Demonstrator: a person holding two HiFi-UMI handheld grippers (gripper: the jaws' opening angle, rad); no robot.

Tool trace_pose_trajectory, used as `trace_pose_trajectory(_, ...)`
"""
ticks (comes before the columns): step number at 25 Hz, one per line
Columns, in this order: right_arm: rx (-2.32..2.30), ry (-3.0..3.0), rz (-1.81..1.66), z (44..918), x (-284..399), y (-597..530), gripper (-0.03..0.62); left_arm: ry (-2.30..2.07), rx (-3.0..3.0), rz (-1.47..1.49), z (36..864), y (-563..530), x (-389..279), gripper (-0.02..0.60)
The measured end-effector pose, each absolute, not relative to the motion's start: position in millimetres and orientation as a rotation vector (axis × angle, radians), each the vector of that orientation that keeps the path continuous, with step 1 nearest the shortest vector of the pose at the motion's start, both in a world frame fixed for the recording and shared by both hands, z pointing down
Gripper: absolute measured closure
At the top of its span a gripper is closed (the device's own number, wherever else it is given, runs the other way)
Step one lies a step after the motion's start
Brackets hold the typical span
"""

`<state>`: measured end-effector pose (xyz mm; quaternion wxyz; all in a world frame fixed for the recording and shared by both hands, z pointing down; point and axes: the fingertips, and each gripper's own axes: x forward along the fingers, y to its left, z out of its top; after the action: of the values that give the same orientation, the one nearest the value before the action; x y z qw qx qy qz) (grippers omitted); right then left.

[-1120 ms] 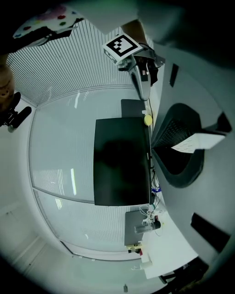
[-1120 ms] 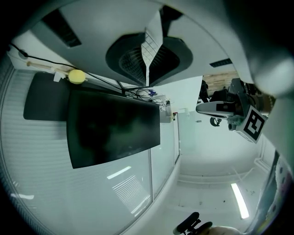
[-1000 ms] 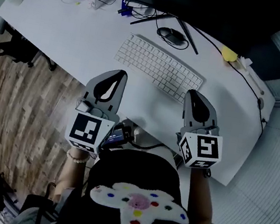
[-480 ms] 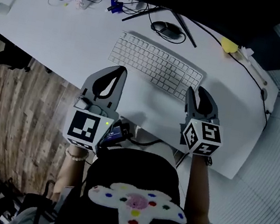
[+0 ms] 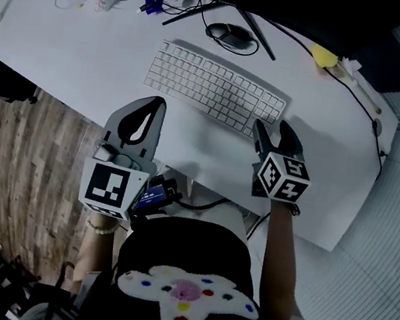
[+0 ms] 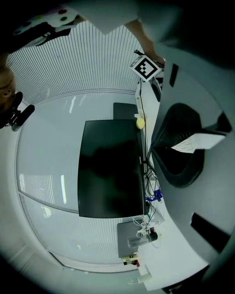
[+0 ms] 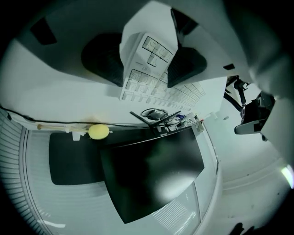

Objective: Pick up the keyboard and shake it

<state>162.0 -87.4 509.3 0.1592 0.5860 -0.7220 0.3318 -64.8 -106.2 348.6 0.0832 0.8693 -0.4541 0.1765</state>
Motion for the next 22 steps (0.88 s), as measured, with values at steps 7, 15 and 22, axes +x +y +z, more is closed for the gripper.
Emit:
trace_pose_trajectory(7,1.638,-2.044,1.086,536.5,161.4,-90.1,0.286,-1.357,2.579,0.538,354.8,-110.2,-67.7,0.565)
trace_pose_trajectory(15,1.579,-2.043,1.161,548.5,155.1,-94.0,0.276,-1.365,2.564,0.544,359.0,-115.1,-73.3,0.565)
trace_pose_trajectory(22,1.542,-2.033,1.194,548.7,156.2,-95.1,0.276,-1.357,2.555,0.545,362.0,-123.8,-79.8,0.565)
